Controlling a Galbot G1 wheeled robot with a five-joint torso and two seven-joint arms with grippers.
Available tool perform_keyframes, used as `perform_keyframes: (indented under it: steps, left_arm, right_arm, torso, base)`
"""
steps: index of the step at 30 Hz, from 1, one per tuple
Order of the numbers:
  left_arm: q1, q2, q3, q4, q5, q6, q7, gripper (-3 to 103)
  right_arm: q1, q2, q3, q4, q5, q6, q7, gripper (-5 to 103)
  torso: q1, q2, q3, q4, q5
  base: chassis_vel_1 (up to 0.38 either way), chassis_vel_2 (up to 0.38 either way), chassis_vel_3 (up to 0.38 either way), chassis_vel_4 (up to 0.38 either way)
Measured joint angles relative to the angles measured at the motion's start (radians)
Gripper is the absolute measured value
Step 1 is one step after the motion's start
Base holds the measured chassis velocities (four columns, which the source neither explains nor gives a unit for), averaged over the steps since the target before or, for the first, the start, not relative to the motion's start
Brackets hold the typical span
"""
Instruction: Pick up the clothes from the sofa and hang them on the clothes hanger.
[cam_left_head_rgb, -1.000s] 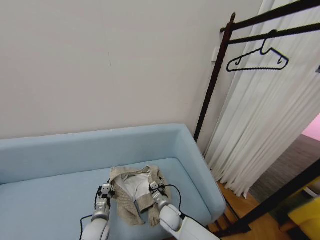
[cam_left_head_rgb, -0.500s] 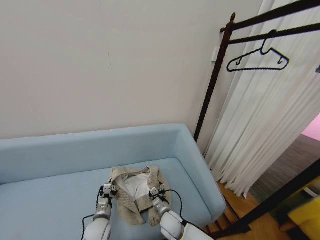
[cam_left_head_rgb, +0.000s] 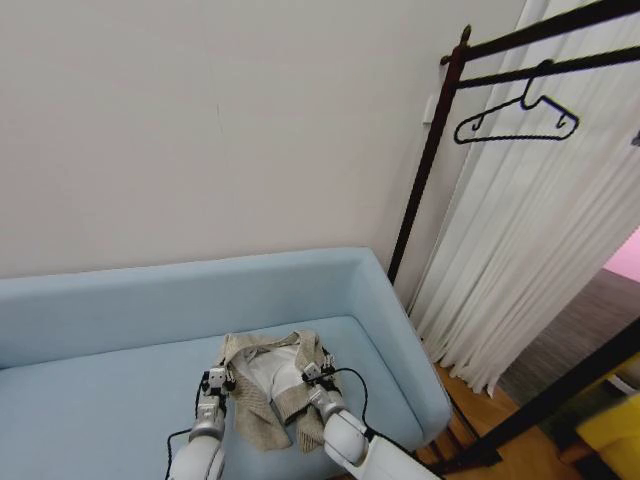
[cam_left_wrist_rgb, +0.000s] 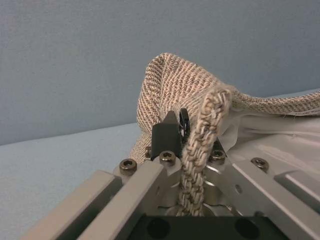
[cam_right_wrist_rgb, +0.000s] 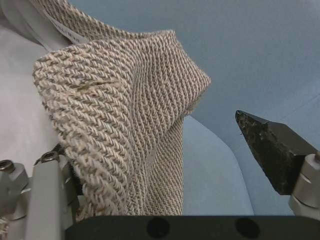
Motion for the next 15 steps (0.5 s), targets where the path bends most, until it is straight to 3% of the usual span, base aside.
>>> perform_keyframes:
  steps: [8,12,14,15]
  left_arm:
    - [0.0,-0.002,-0.001,-0.001,0.001,0.0,0.001,2]
    - [-0.001,-0.002,0.004,-0.002,0.001,0.0,0.001,2]
    - [0.0,-0.002,0.005,-0.002,0.001,0.0,0.001,2]
    - [0.0,-0.002,0.006,-0.002,0.001,0.0,0.001,2]
  right_arm:
    - [0.023,0.022,-0.014,-0.023,0.041,-0.002,0.004,77]
    - [0.037,0.035,-0.009,-0.052,0.071,0.003,0.001,59]
    - [0.038,0.034,-0.008,-0.053,0.073,0.005,-0.001,59]
    - [0.038,0.034,-0.006,-0.053,0.078,0.009,-0.005,54]
  torso:
    - [0.0,0.0,0.0,0.0002,-0.0001]
    - [0.0,0.0,0.0,0.0001,-0.0001]
    - [0.0,0.0,0.0,0.0001,-0.0001]
    - [0.0,0.0,0.0,0.0,0.0]
  base:
    - [0.0,0.0,0.0,0.0]
    - [0.0,0.0,0.0,0.0]
    - [0.0,0.0,0.0,0.0]
    - [0.0,0.0,0.0,0.0]
